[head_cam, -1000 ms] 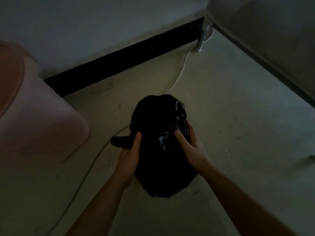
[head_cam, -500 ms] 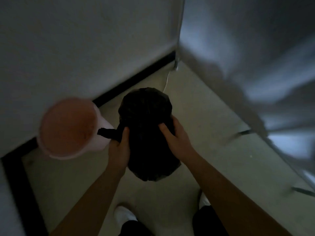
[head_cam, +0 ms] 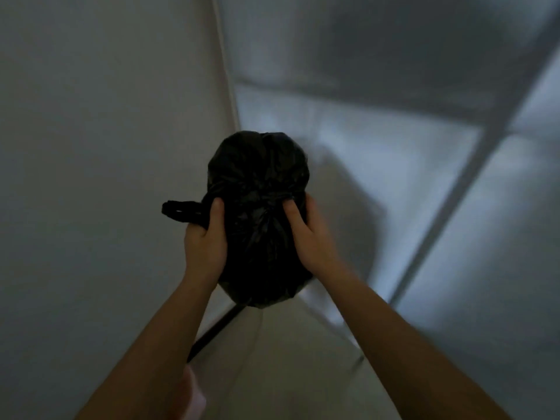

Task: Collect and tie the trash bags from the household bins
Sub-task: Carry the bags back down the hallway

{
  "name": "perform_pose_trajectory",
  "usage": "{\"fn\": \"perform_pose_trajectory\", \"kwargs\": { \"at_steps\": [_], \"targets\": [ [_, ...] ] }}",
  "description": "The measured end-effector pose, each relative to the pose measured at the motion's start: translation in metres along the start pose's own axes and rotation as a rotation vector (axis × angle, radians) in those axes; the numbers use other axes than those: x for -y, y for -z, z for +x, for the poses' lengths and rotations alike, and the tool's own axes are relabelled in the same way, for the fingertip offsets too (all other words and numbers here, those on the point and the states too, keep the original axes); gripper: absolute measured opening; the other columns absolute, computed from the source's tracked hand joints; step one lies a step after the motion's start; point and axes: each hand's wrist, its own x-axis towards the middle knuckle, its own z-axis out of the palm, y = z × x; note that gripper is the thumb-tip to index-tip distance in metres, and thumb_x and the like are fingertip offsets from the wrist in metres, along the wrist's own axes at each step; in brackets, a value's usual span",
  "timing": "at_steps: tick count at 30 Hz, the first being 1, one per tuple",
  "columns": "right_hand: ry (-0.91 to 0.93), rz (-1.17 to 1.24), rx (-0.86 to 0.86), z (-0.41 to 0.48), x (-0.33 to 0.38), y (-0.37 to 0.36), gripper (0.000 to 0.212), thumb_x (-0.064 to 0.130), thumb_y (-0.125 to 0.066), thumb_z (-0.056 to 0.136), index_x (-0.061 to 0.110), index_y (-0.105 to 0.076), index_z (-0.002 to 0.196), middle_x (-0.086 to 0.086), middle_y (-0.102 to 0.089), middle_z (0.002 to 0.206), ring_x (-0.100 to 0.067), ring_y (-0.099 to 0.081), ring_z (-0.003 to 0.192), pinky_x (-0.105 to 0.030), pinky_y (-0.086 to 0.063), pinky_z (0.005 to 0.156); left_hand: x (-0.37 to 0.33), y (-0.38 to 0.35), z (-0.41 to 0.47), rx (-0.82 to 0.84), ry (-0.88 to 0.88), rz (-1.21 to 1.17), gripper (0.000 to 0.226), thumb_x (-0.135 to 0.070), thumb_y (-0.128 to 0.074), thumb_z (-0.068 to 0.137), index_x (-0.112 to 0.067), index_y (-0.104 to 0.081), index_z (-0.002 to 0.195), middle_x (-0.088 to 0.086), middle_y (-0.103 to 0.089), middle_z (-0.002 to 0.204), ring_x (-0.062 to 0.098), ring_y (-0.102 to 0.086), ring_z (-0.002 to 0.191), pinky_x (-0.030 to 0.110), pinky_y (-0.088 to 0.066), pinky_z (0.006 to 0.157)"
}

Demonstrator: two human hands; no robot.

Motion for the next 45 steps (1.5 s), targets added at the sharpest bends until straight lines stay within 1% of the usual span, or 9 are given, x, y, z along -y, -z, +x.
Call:
{"fn": "perform_pose_trajectory", "kwargs": {
  "at_steps": [3,7,11,16,25,31,36,41,45],
  "targets": [
    [0.051,-0.093,-0.128,-0.021,0.048,0.051,0.048,0.061,-0.048,0.093,0.033,-0.052,0.132,0.007,-0.061,0.127,-0.01,-0.057,0.117,-0.041,-0.046,0.104,-0.036,-0.029,-0.027,0.109,-0.068,-0.083,0.025,-0.047,-0.052,0.1,-0.028,-0.068,0.104,-0.007,-0.069,0.103,0.009,-0.066,0.097,0.029,-0.053,0.087],
    [0.06,-0.19,-0.419,-0.103,0.08,0.127,0.033,0.059,-0.054,0.092,0.044,-0.053,0.121,0.019,-0.061,0.119,0.002,-0.058,0.11,-0.028,-0.047,0.098,-0.048,-0.075,-0.09,0.404,-0.098,-0.135,0.029,-0.048,-0.053,0.098,-0.026,-0.069,0.107,-0.003,-0.071,0.106,0.015,-0.068,0.101,0.035,-0.055,0.089],
    [-0.024,-0.304,-0.718,-0.219,0.106,0.213,0.038,0.054,-0.057,0.093,0.035,-0.057,0.125,0.018,-0.064,0.116,0.006,-0.059,0.105,-0.022,-0.048,0.092,-0.057,-0.133,-0.191,0.795,-0.087,-0.154,0.018,-0.048,-0.055,0.097,-0.035,-0.067,0.093,-0.006,-0.07,0.098,0.01,-0.067,0.093,0.031,-0.054,0.082],
    [-0.073,-0.352,-0.992,-0.358,0.141,0.3,0.021,0.048,-0.057,0.095,0.04,-0.057,0.114,0.023,-0.065,0.106,0.014,-0.06,0.094,-0.008,-0.047,0.079,-0.084,-0.192,-0.336,1.114,-0.023,-0.212,0.02,-0.045,-0.059,0.096,-0.036,-0.068,0.111,-0.005,-0.072,0.11,0.012,-0.068,0.101,0.032,-0.055,0.087],
    [-0.242,-0.328,-1.432,-0.631,0.127,0.487,0.05,0.057,-0.051,0.095,0.027,-0.054,0.134,0.009,-0.064,0.125,-0.012,-0.06,0.114,-0.037,-0.048,0.099,-0.065,-0.314,-0.669,1.592,-0.029,-0.126,0.017,-0.044,-0.057,0.098,-0.036,-0.07,0.104,-0.001,-0.074,0.106,0.019,-0.07,0.101,0.039,-0.057,0.087],
    [-0.407,-0.306,-1.602,-0.783,0.135,0.593,0.049,0.055,-0.053,0.094,0.026,-0.053,0.134,0.008,-0.063,0.122,-0.015,-0.06,0.113,-0.038,-0.048,0.097,-0.041,-0.369,-0.861,1.804,0.056,0.029,0.046,-0.052,-0.048,0.1,-0.026,-0.058,0.138,0.001,-0.067,0.123,0.021,-0.064,0.111,0.043,-0.052,0.097],
    [-0.388,-0.239,-1.742,-0.863,0.124,0.676,0.046,0.054,-0.054,0.094,0.03,-0.053,0.133,0.01,-0.063,0.12,-0.014,-0.061,0.111,-0.042,-0.049,0.101,-0.033,-0.437,-0.976,1.925,0.018,0.038,0.038,-0.048,-0.05,0.1,-0.028,-0.06,0.131,-0.005,-0.068,0.113,0.015,-0.065,0.103,0.027,-0.05,0.075],
    [-0.429,-0.202,-1.91,-0.93,0.091,0.772,0.049,0.052,-0.056,0.094,0.026,-0.051,0.136,0.004,-0.064,0.125,-0.016,-0.061,0.112,-0.044,-0.049,0.102,-0.006,-0.524,-1.092,2.124,-0.045,0.109,0.034,-0.05,-0.049,0.1,-0.026,-0.067,0.117,0.001,-0.074,0.107,0.022,-0.069,0.103,0.043,-0.056,0.087],
    [-0.44,-0.19,-2.034,-0.983,0.093,0.848,0.056,0.05,-0.061,0.092,0.03,-0.04,0.14,0.007,-0.06,0.123,-0.015,-0.061,0.11,-0.038,-0.05,0.097,-0.001,-0.586,-1.188,2.286,-0.061,0.091,0.035,-0.05,-0.044,0.102,-0.029,-0.062,0.123,-0.002,-0.072,0.113,0.017,-0.067,0.107,0.041,-0.055,0.093]
  ]
}}
